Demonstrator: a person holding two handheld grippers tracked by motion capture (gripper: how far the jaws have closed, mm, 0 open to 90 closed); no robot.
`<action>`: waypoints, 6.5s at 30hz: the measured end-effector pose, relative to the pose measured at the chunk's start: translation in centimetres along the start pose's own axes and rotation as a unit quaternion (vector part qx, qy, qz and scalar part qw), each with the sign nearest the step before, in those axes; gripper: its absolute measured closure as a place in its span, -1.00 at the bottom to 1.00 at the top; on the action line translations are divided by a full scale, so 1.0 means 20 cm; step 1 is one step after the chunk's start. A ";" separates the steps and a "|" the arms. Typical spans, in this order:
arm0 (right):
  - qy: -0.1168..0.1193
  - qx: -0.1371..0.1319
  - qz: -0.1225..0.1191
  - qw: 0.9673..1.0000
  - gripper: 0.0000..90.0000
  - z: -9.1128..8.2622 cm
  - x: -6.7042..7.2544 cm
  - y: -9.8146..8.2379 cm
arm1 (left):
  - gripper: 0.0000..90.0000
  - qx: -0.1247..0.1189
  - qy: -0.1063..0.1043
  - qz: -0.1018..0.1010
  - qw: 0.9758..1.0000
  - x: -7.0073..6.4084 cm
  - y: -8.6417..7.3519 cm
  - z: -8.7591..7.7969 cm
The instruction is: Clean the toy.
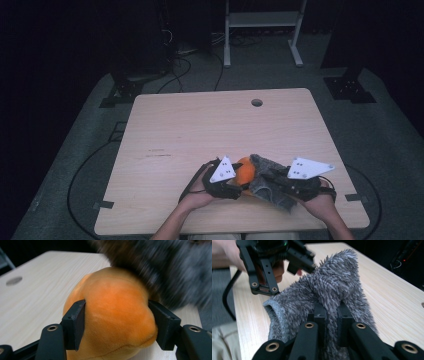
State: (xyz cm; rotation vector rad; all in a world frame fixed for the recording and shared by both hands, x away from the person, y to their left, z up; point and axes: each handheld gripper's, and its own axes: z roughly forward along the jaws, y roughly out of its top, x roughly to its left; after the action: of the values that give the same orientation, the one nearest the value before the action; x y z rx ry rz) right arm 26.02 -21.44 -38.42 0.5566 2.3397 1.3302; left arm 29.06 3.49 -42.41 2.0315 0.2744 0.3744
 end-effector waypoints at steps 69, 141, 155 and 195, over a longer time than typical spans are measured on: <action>0.012 0.073 0.066 0.995 0.80 0.04 -0.15 -0.25 | -0.49 0.055 -0.032 -0.080 0.995 0.11 -0.11 -0.02; -0.005 0.039 0.153 0.988 0.80 0.14 -0.20 -0.31 | -0.26 0.042 0.010 -0.045 0.998 0.11 -0.14 -0.03; 0.004 -0.003 0.137 0.991 0.79 0.12 -0.15 -0.23 | -0.26 0.047 0.004 -0.019 0.999 0.07 -0.10 0.00; 0.001 -0.034 0.062 0.998 0.79 0.00 -0.07 -0.11 | -0.09 0.011 -0.001 -0.023 1.000 0.06 0.02 -0.04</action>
State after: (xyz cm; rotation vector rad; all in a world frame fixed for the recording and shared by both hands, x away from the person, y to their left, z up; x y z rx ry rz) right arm 26.87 -23.18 -40.14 0.6884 2.2838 1.4598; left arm 29.79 4.38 -41.61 2.0432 0.3259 0.3427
